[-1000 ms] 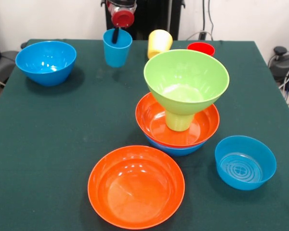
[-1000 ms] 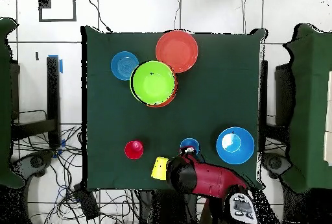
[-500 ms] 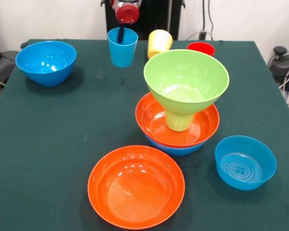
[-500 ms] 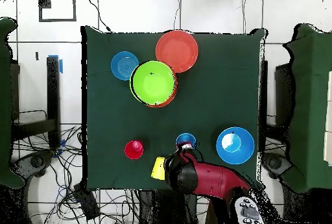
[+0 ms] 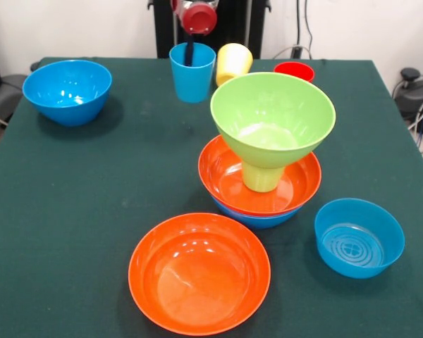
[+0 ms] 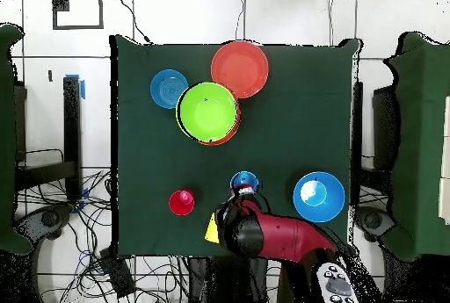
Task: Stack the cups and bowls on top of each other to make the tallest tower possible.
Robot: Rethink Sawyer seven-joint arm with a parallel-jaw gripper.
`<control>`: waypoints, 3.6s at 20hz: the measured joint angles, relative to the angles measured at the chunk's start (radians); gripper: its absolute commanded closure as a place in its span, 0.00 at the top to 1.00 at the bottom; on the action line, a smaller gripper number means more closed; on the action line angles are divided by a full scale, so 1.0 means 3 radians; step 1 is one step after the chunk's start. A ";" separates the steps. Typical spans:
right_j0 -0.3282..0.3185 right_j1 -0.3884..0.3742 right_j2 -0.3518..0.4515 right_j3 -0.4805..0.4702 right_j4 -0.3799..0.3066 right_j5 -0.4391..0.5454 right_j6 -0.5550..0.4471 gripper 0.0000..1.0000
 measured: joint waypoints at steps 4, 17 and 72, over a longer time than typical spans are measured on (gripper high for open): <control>0.0000 -0.0114 0.0071 0.0015 0.0002 0.0031 0.0000 0.00; 0.0001 -0.0575 0.0272 0.0038 0.0226 0.0567 0.0000 0.00; 0.0673 -0.0675 0.0355 -0.1105 0.0681 0.1994 0.0000 0.00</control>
